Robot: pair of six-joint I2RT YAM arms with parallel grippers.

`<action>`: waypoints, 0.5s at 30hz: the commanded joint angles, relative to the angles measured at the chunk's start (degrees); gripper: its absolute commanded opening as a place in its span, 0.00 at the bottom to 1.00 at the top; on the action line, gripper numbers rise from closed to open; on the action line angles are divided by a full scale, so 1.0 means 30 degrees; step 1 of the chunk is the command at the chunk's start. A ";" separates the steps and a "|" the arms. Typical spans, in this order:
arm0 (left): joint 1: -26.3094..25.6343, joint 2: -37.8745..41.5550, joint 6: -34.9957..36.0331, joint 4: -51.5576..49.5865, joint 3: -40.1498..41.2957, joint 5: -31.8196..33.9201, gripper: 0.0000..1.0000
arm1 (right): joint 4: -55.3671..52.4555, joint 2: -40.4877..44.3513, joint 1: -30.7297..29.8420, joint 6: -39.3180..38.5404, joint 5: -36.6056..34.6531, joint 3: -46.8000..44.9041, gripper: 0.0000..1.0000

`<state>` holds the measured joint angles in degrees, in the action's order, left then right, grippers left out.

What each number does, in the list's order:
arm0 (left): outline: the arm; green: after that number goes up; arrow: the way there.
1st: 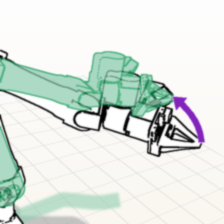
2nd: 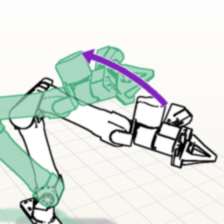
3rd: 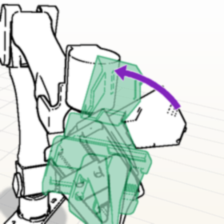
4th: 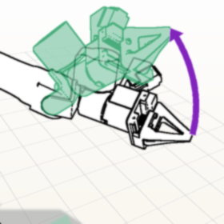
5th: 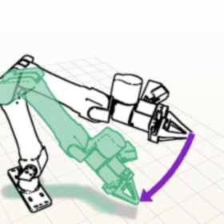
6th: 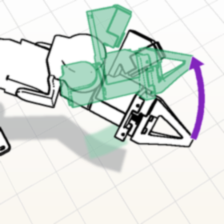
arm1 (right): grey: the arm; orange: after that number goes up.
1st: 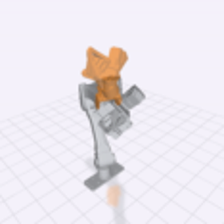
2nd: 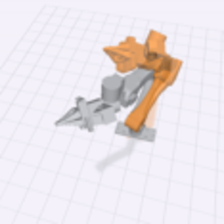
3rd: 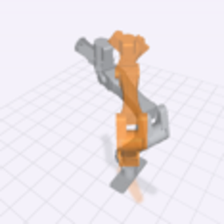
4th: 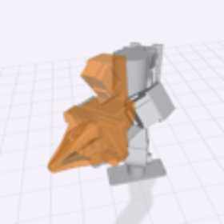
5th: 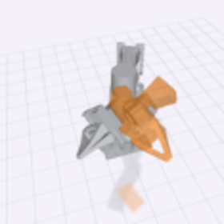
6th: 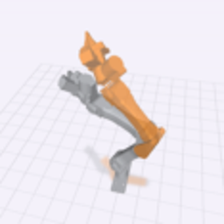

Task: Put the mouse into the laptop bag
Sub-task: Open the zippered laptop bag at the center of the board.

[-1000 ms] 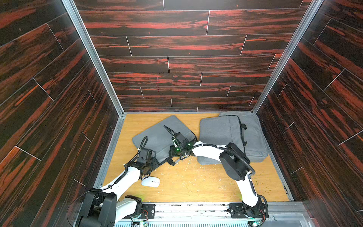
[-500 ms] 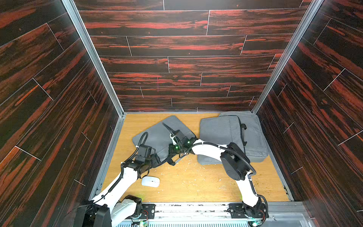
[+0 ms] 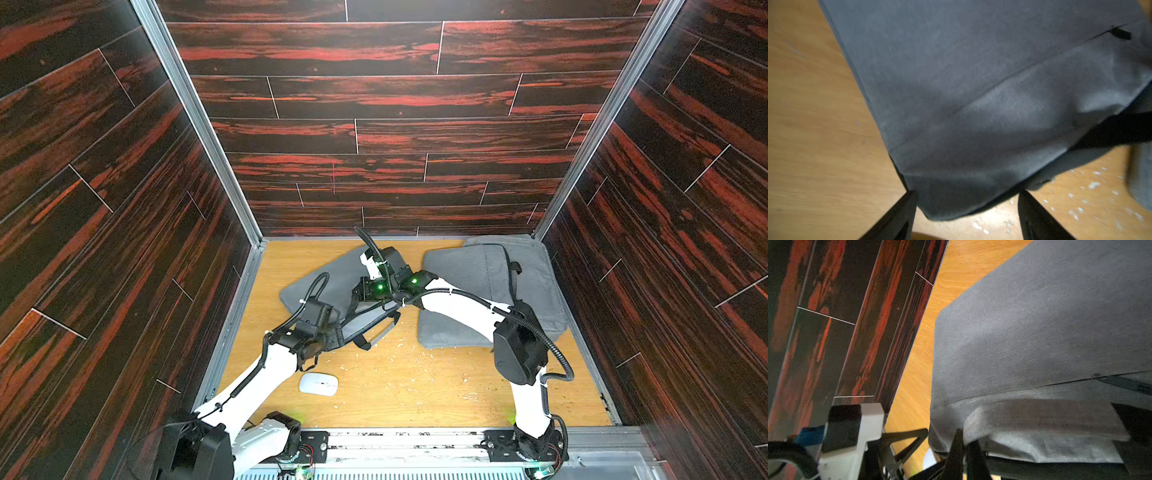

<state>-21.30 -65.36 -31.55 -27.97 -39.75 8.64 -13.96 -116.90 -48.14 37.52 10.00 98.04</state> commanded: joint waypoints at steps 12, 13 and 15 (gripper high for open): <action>-0.1664 -0.3977 0.1268 -0.0468 -0.2948 0.4774 0.80 | 0.1499 0.1331 0.0731 0.1251 0.3150 0.0274 0.00; -0.1689 -0.4233 0.1343 -0.0384 -0.3091 0.4818 0.77 | 0.1571 0.1369 0.0782 0.1320 0.3169 0.0207 0.00; -0.1673 -0.4667 0.1416 -0.0304 -0.3426 0.4588 0.58 | 0.1634 0.1486 0.0841 0.1337 0.3170 0.0040 0.00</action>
<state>-26.26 -78.35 -28.62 -28.62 -47.92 20.18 -12.01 -116.90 -46.13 40.62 17.72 98.08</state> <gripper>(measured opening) 0.652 0.060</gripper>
